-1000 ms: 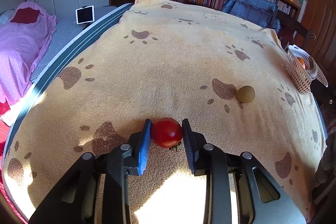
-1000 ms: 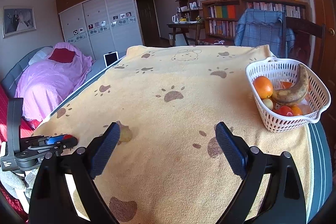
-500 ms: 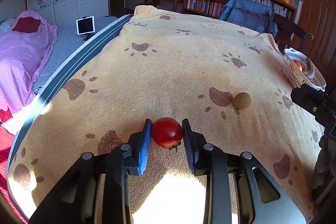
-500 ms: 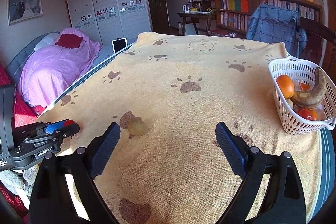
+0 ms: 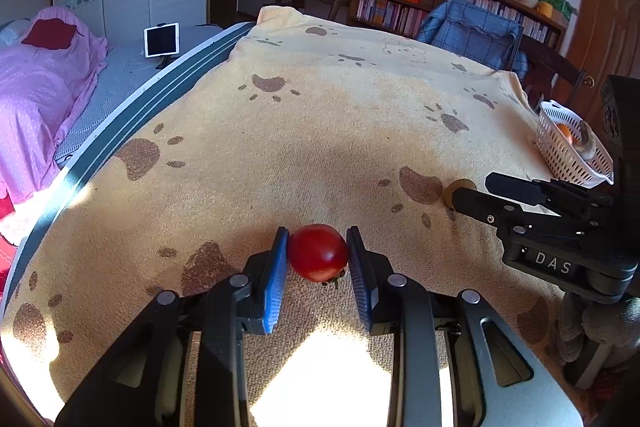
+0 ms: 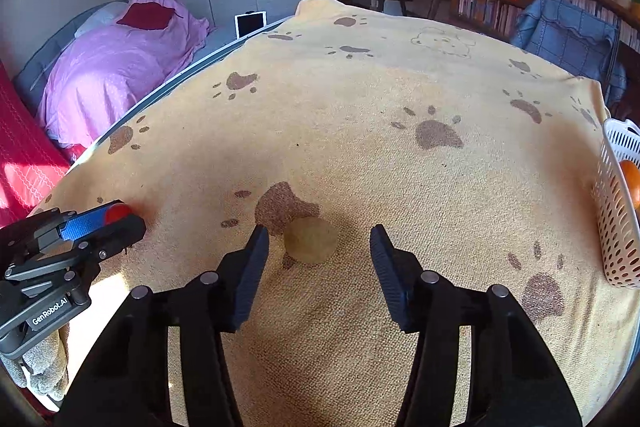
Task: Organize fruits
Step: 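Grasp the small round brown fruit with the right tool while the left tool holds the tomato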
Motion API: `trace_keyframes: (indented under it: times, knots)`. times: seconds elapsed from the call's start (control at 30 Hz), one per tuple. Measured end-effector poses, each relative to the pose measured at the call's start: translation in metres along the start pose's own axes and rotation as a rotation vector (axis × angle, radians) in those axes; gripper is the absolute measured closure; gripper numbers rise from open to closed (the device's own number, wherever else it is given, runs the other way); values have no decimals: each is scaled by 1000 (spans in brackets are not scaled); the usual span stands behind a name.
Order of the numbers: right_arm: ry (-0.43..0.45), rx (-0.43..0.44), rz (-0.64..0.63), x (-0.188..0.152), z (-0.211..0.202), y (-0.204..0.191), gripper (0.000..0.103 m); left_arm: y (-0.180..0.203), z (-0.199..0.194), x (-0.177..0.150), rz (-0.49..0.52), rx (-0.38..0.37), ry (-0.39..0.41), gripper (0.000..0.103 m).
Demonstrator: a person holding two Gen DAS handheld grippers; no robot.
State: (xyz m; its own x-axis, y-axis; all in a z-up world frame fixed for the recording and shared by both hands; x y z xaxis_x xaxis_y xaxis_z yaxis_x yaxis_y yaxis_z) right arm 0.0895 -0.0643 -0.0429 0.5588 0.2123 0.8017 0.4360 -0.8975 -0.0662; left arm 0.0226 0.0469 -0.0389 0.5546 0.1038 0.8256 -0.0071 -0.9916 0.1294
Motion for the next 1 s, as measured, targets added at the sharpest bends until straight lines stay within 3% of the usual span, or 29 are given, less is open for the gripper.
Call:
trace_keyframes:
  times: [0.2,0.6,1.0]
  knots:
    - [-36,3,0,-4,13,-1,63,0,0,-1,-12,-12,-5,73]
    - [-30,6,4,-3,14,0,73,1,2,-3,-10,-16,-16,73]
    - [11,-1,47,1,2,7,73,1,3,-3,-10,-18,-16,73]
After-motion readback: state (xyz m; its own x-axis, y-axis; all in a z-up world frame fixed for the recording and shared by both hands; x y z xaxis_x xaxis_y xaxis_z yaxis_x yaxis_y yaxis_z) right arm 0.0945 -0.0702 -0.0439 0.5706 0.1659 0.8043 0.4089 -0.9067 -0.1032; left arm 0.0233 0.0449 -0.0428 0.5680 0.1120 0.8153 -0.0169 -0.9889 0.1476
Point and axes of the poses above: each gripper's, at about its wrist camera, not at the fingertips, and z roughly the way its jaws point, y to its right, x to its top, the point moved 9 cm from there along z, roughly the way its jaws point, and after that the axes turned 10 degrees about y, right-handed, at the moved point
